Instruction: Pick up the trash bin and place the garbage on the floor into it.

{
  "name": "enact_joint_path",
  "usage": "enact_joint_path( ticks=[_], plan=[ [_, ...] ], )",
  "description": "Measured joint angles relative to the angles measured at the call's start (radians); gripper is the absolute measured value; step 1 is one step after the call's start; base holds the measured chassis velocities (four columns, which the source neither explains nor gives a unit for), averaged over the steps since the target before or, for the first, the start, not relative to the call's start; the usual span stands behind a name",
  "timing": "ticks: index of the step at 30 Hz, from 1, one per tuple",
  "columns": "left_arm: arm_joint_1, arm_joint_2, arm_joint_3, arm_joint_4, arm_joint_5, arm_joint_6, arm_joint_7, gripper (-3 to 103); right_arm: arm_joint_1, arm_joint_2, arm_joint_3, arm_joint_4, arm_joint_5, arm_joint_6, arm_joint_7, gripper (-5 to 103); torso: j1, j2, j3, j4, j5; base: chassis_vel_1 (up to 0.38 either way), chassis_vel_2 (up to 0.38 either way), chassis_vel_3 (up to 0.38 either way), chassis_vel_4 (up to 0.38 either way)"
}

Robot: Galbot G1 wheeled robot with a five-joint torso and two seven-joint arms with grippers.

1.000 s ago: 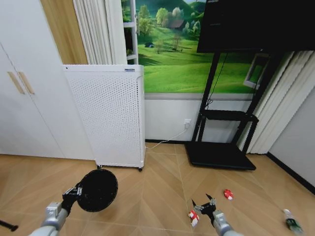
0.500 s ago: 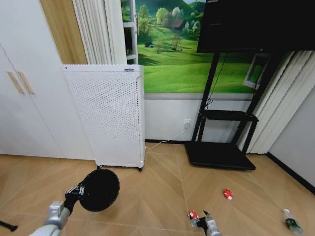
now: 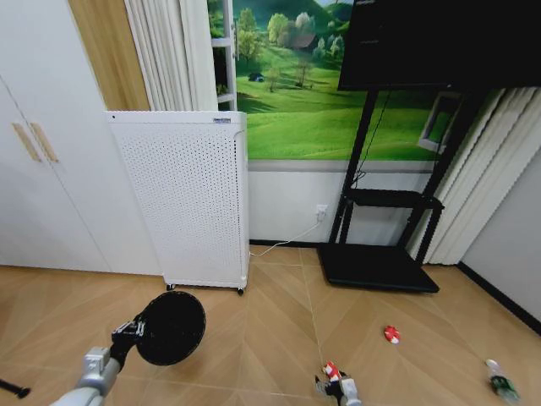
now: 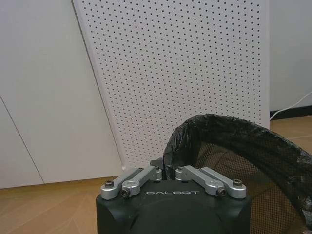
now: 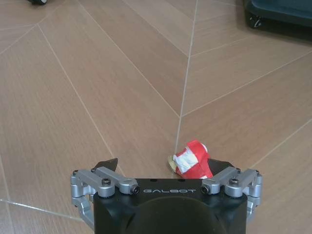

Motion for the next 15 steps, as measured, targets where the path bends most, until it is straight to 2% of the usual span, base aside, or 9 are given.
enact_joint_path(
  ticks=[6, 15],
  plan=[
    [0.003, 0.0, -0.002, 0.0, -0.001, -0.005, 0.0, 7, 0.07, 0.019, -0.022, -0.072, -0.003, 0.006, 0.005, 100, 0.0, 0.0, 0.0, 0.0001, -0.0001, 0.0, 0.0, 0.0, 0.0],
    [-0.018, 0.003, 0.009, 0.015, -0.002, -0.007, 0.0, 7, 0.084, -0.002, -0.012, -0.115, -0.009, 0.008, 0.01, 100, 0.0, 0.0, 0.0, -0.0002, -0.0001, 0.0, 0.0, 0.0, 0.0]
  ],
)
